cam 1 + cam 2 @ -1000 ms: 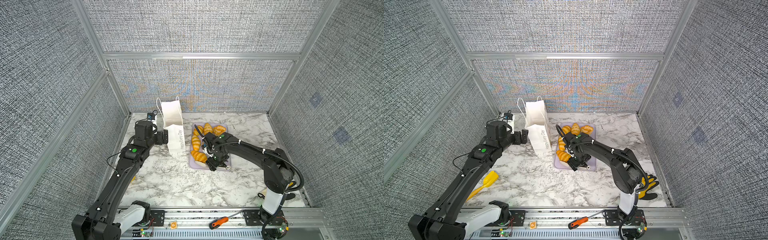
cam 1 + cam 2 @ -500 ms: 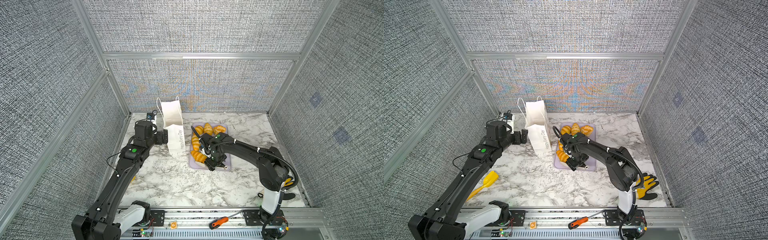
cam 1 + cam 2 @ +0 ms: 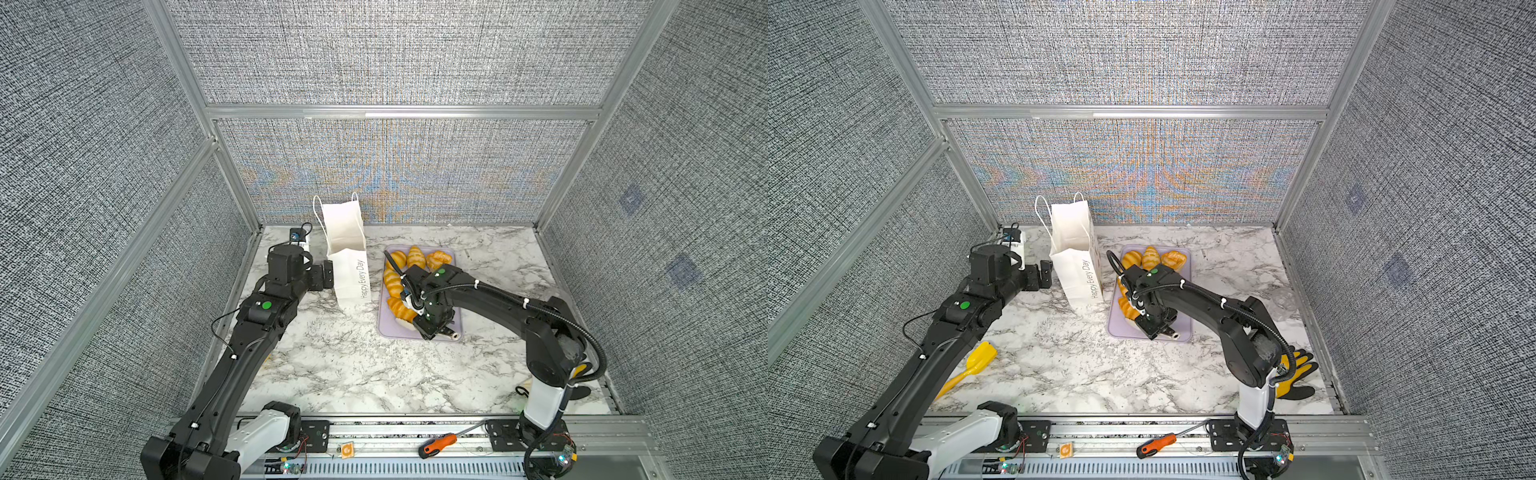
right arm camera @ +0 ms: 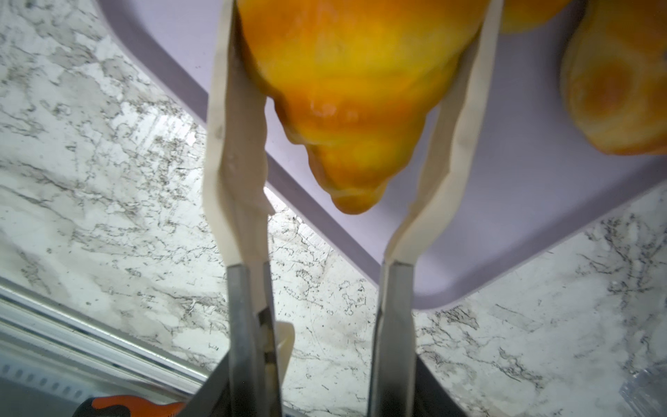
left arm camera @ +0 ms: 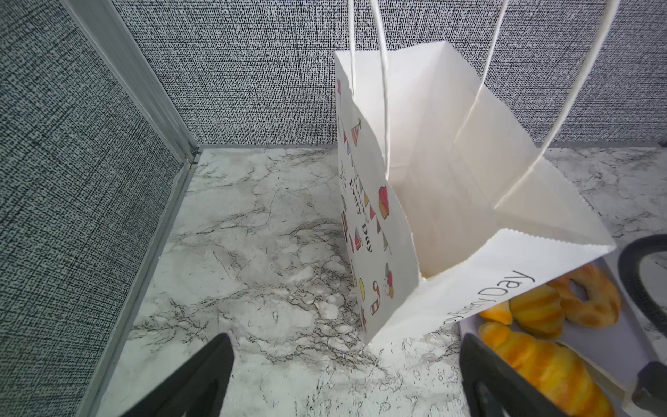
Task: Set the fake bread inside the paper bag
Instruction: 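Close the tongs on a striped croissant with the right gripper, then lift the croissant in the tongs toward the bag with the right gripper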
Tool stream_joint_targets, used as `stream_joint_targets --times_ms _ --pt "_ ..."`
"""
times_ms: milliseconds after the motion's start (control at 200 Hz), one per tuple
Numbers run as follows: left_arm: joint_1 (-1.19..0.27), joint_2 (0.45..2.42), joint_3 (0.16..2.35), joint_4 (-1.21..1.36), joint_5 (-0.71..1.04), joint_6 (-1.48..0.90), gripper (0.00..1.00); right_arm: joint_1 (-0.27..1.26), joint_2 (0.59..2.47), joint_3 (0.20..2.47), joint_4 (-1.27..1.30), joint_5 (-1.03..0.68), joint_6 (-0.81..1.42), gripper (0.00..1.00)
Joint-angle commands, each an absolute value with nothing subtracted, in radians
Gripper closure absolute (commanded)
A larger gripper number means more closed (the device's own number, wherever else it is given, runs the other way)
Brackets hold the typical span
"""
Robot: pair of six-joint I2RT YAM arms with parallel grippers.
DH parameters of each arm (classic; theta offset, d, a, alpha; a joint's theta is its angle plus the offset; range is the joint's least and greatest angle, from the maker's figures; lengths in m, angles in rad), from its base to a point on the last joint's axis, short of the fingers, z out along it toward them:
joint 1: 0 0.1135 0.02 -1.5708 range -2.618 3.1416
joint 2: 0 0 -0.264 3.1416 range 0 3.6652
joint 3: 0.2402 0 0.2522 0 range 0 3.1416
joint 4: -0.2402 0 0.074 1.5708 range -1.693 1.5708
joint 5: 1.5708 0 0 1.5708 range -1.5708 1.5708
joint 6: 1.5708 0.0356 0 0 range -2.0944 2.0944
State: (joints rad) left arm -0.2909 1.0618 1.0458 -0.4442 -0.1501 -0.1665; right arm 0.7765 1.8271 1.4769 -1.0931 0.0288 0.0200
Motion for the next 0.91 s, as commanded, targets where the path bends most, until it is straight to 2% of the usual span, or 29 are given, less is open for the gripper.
stream_joint_targets --times_ms 0,445,900 --pt "-0.288 1.043 1.035 -0.414 -0.145 -0.192 0.01 0.775 1.794 1.465 -1.058 -0.026 0.017 0.50" --pt "-0.288 1.050 1.054 -0.396 -0.109 -0.178 0.01 0.769 1.676 1.399 -1.008 -0.088 0.065 0.50" --pt "-0.288 1.035 1.042 -0.385 -0.106 -0.160 0.01 0.782 1.547 1.457 -0.962 -0.154 0.162 0.51"
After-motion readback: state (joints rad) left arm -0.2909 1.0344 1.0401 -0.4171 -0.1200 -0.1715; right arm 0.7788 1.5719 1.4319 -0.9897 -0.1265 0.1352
